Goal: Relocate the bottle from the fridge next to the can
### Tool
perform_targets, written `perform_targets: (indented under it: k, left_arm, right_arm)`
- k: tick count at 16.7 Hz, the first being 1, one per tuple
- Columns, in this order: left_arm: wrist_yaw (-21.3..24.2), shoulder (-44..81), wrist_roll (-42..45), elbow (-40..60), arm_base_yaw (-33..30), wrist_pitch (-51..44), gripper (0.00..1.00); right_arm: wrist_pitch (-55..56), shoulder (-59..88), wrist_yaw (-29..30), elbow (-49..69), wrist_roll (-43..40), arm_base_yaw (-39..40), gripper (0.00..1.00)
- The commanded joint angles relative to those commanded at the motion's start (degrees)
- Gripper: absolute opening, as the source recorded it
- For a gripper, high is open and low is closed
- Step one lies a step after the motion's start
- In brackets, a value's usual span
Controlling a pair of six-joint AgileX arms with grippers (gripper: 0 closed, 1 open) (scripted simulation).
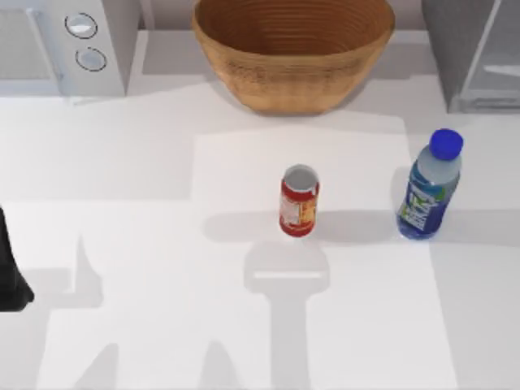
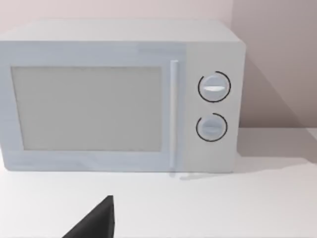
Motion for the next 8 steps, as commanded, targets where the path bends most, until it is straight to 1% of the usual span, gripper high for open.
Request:
perform_targets:
  k: [2, 4, 6, 8]
  left_arm:
    - [0.0, 0.0, 0.0, 0.0, 0.0, 0.0, 1.00]
    - [0.0, 0.0, 0.0, 0.0, 0.0, 0.0, 1.00]
    - [0.0, 0.0, 0.0, 0.0, 0.0, 0.0, 1.00]
    - [0.0, 0.0, 0.0, 0.0, 0.0, 0.0, 1.00]
  right_arm:
    - [2.7, 0.2, 0.3, -0.1, 2.9, 1.9, 1.00]
    - [7.4, 0.4, 0.9, -0.2, 8.3, 5.4, 1.00]
    - [13.7, 0.7, 1.8, -0.3, 15.9, 10.1, 1.00]
    - [21.3, 0.9, 3.0, -0.4, 25.5, 15.8, 1.00]
